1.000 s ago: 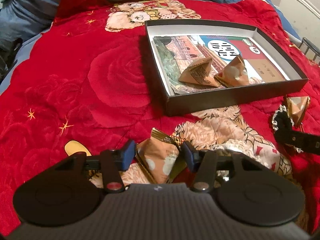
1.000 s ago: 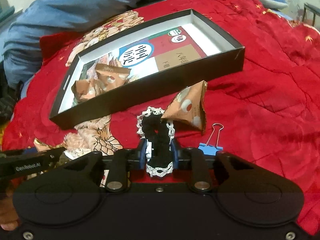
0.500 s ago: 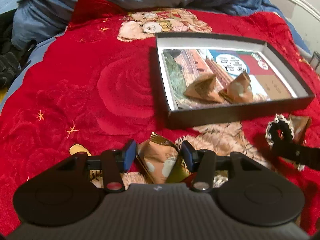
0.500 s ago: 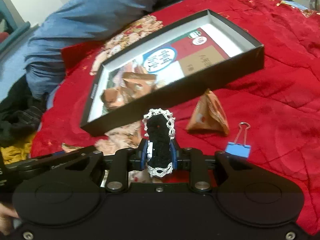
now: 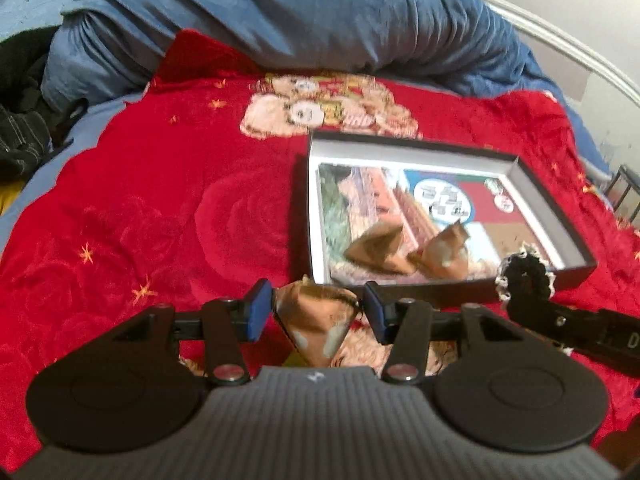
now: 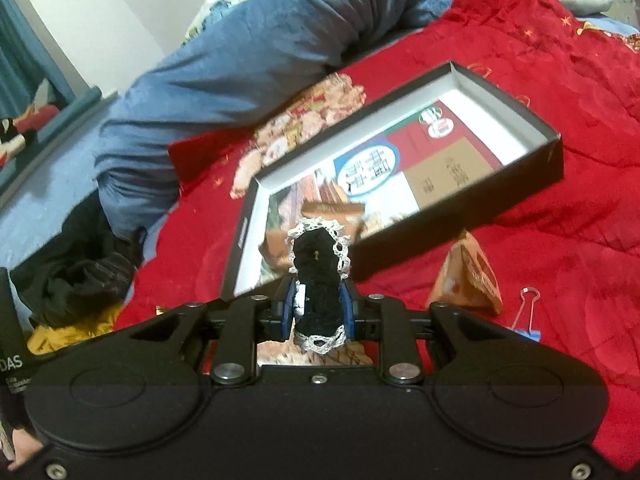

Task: Organize objects
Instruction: 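Grasp a brown triangular packet with the left gripper while the right gripper holds the scrunchie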

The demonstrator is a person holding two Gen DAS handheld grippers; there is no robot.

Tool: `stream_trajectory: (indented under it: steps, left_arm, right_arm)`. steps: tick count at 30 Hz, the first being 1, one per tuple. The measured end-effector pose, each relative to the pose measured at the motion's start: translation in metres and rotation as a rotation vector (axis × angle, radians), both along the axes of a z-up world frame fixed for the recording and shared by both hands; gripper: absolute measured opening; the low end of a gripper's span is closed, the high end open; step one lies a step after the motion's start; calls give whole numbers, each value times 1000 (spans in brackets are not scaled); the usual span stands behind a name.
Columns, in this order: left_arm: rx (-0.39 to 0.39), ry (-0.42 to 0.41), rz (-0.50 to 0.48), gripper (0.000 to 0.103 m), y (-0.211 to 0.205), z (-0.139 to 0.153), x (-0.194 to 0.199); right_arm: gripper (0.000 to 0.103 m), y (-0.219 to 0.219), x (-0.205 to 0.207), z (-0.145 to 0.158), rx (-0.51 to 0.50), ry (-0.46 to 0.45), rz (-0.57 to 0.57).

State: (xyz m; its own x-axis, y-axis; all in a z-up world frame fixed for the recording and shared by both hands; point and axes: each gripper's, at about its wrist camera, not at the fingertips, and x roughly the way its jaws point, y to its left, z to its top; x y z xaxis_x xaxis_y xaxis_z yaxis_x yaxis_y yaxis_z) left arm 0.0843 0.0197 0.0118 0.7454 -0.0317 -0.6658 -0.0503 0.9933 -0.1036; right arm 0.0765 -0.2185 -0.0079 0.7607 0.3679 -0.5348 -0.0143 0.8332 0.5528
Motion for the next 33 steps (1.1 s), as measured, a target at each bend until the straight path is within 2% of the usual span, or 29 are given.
stream_trajectory:
  steps: [3,9,16,24,26,28,31,32,33]
  left_arm:
    - [-21,-26,2,51,0,6,-2]
    - [-59,-34,-23,53,-1,10,-1]
    - [-27,38,-38,53,-12,-5,3]
    - [-11,104,-4,65,-11,-22,6]
    - [-20,137,-29,69,-11,-29,8]
    - [-20,167,-41,69,-12,-36,11]
    - [-1,166,-36,69,-15,-41,16]
    - [-5,170,-43,61,-16,-43,17]
    - [-5,181,-47,47,-16,-45,18]
  right_arm:
    - [23,0,2,2,12,-18,0]
    - [23,5,7,8,16,-60,25]
    - [23,3,12,2,36,-33,24]
    - [23,-18,12,-5,89,-3,-25]
    - [23,-17,14,-7,86,10,-20]
    - [23,-14,14,-9,83,16,-7]
    - [23,-11,13,-9,81,20,0]
    - [23,-11,13,-9,81,22,-2]
    - [23,-12,14,-10,84,26,-6]
